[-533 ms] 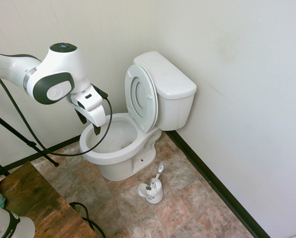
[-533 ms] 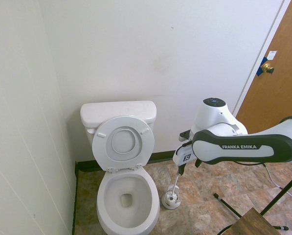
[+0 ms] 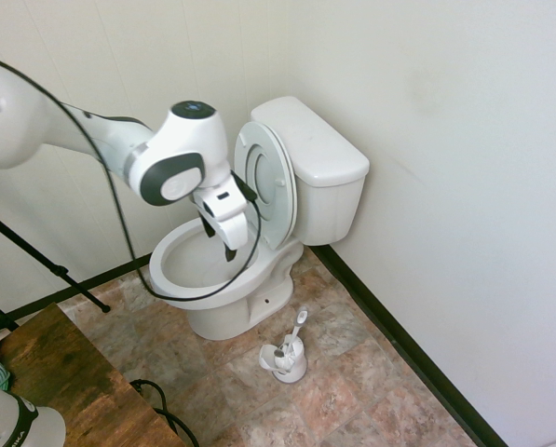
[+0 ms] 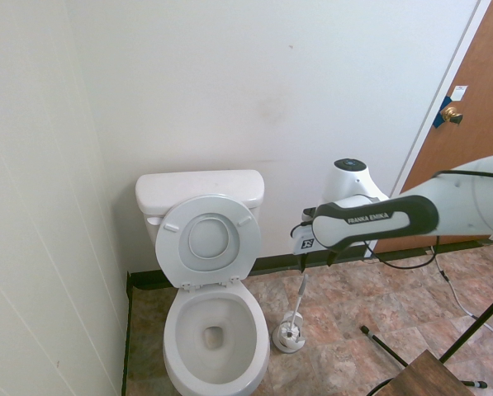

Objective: Clean the toilet

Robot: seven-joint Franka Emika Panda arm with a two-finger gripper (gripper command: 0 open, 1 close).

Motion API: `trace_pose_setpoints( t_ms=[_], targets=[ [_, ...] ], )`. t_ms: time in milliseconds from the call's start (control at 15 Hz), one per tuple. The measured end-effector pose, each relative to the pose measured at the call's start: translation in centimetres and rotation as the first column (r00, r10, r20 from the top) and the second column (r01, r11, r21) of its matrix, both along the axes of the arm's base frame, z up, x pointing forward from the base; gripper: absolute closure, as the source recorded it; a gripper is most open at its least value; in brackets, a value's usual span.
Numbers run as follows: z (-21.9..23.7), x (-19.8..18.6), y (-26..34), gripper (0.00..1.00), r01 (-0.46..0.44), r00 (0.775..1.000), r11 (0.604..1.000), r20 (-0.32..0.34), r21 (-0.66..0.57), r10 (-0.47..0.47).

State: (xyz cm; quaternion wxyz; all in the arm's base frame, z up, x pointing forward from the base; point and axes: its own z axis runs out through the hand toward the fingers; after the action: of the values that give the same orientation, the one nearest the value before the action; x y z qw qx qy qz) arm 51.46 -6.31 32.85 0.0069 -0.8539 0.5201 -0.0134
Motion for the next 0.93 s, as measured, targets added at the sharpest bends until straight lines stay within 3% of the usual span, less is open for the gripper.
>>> trace_pose_setpoints(
  t_ms=[400,733,933],
  targets=[
    [-10.8,7.1,-7.2,0.0,0.171,0.98,0.985,-0.105,-0.004,-0.171],
    [-13.0,8.1,-8.8,0.0,0.198,0.975,0.98,-0.102,0.001,-0.197],
    [-19.1,8.8,-9.8,0.0,0.261,0.96,0.965,-0.106,0.015,-0.258]
  ],
)
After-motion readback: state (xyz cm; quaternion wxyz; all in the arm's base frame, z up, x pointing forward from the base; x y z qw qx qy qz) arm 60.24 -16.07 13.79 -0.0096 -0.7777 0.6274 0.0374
